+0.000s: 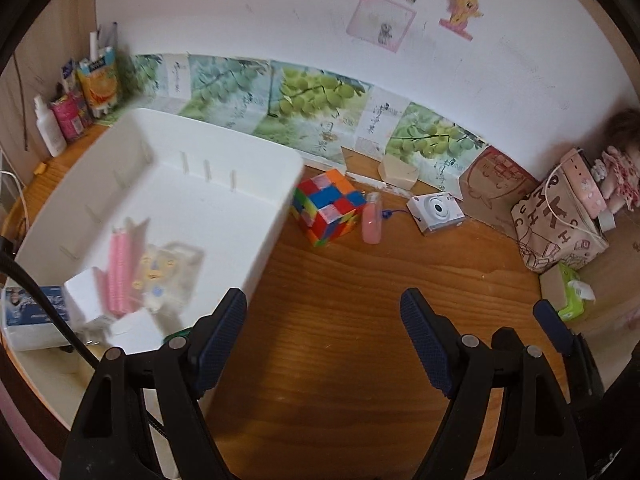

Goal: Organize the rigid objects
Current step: 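Move both open grippers away from the tray toward the Rubik's cube, then close the left gripper on the pink tape dispenser while the right gripper grasps the white gadget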

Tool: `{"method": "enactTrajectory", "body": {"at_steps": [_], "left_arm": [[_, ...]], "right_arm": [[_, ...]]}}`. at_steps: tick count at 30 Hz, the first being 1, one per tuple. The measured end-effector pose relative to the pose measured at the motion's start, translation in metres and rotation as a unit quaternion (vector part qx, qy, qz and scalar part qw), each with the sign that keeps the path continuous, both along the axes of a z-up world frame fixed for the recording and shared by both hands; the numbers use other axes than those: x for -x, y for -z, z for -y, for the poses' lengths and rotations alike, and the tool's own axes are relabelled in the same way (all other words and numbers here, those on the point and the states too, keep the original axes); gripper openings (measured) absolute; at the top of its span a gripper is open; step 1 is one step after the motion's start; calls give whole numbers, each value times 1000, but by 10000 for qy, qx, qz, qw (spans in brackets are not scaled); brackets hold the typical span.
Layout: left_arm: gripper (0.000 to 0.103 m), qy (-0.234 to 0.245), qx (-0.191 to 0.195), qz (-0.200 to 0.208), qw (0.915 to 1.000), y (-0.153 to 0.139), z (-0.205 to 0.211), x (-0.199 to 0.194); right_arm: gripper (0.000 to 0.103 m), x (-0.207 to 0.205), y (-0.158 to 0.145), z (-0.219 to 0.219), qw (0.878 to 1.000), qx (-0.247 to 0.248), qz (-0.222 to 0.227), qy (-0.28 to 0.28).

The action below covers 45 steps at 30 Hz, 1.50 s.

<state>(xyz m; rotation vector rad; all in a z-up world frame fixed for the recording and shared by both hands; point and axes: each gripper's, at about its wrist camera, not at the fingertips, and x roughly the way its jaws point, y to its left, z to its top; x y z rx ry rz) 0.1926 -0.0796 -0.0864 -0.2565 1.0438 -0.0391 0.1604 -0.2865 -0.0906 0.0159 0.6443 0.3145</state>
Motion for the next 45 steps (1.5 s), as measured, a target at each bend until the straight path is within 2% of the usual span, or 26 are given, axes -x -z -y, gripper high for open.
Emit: {"method": "enactTrajectory", "body": {"at_steps": [9, 20, 26, 31, 37, 45], "left_arm": [[82, -11, 241, -502, 9984, 12, 19, -50], [82, -308, 780, -1169, 9896, 51, 35, -90], [82, -587, 818, -1143, 9883, 70, 37, -103], [82, -658, 709, -957, 9907, 73, 42, -111], [82, -677, 750, -1047, 9894, 84, 47, -116], [81, -749, 658, -933, 9906, 86, 48, -119]], "right_arm": [[81, -52, 12, 21, 9997, 103, -66, 190], [81, -126, 30, 36, 9992, 377, -111, 100], [83, -156, 47, 34, 9978, 535, -353, -152], [103, -170, 63, 31, 9953, 779, -491, -293], [103, -181, 80, 26, 9915, 1036, -630, -475], [103, -192, 100, 17, 9890, 1157, -759, -527]]}}
